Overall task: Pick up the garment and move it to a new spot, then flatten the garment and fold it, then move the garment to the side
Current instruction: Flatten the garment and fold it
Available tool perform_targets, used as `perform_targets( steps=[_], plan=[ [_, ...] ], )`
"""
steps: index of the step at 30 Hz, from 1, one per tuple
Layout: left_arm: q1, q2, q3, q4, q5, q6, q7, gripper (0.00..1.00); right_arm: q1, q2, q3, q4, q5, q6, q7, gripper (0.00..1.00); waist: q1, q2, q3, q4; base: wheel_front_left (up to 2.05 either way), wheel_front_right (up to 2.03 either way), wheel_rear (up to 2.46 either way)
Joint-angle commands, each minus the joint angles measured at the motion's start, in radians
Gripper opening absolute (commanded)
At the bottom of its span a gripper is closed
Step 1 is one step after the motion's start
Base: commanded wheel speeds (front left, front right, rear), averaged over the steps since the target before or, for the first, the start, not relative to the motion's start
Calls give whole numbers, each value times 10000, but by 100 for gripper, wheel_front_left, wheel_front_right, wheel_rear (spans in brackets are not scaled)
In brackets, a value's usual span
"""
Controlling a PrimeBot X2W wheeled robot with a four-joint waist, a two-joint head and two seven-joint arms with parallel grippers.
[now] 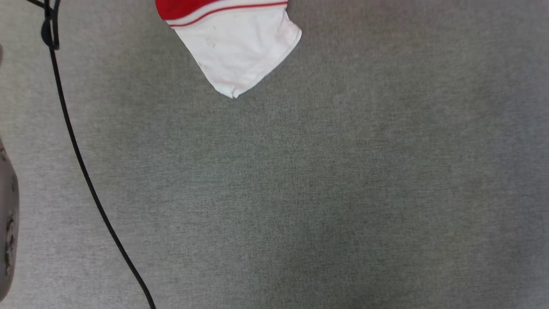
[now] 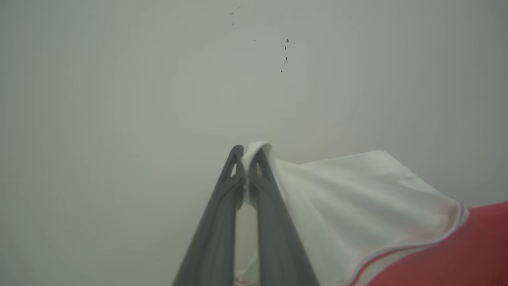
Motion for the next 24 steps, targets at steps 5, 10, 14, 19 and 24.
perform_targets(
  steps=[5, 10, 14, 19, 24],
  plan=[
    [-264, 2, 70, 445, -102, -73, -126, 0, -431, 111, 328, 410, 195, -3, -126, 0, -1, 0, 1020, -44, 0, 0, 0],
    [-73, -117, 200, 978, -444, -280, -155, 0, -484, 252, 736, 921, 508, -3, -370, 0, -1, 0, 1457, -78, 0, 0, 0],
    [422, -240, 218, 1536, -697, -523, -231, 0, -31, 343, 1083, 1439, 850, -5, -558, 0, -1, 0, 1388, -68, 0, 0, 0],
    [1551, -506, 224, 2361, -1014, -835, -467, 0, 1035, 419, 1692, 2168, 1258, -3, -645, 0, -1, 0, 794, -13, 0, 0, 0],
    [2830, -800, 222, 3153, -1375, -1207, -704, 0, 2481, 439, 2361, 2660, 1781, -3, -765, 0, -1, 0, -149, 57, 0, 0, 0]
  ],
)
